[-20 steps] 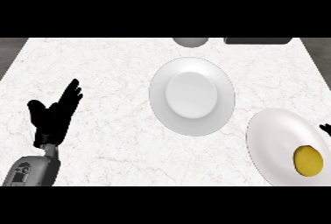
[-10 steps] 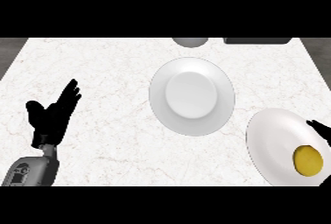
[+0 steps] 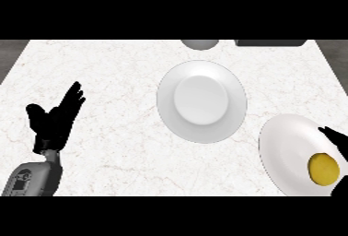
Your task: Pick the lemon from the plate and place it in the plate
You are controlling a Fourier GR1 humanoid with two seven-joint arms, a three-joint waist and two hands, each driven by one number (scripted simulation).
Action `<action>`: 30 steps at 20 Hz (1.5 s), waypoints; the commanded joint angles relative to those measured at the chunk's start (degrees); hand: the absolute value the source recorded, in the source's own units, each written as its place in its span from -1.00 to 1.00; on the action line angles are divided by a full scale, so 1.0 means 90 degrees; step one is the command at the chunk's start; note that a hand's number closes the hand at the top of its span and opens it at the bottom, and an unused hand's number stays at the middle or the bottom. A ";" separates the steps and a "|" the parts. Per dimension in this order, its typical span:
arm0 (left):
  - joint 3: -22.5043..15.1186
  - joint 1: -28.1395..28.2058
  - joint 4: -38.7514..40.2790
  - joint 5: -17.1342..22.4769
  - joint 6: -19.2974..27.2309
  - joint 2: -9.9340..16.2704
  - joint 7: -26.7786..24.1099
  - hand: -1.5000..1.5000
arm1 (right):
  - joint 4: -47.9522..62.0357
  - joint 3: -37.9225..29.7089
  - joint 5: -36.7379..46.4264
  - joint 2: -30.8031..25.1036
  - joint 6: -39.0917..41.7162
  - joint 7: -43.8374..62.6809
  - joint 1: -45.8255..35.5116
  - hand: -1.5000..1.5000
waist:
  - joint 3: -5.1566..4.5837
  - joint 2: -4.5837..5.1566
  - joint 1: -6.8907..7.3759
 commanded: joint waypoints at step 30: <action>-0.0175 -0.0172 0.0088 -0.0267 -0.0057 -0.0291 0.0080 0.00 | -0.1863 0.5425 0.1496 0.3963 -0.2561 0.0978 -0.1816 1.00 | 0.0004 -0.0031 0.0244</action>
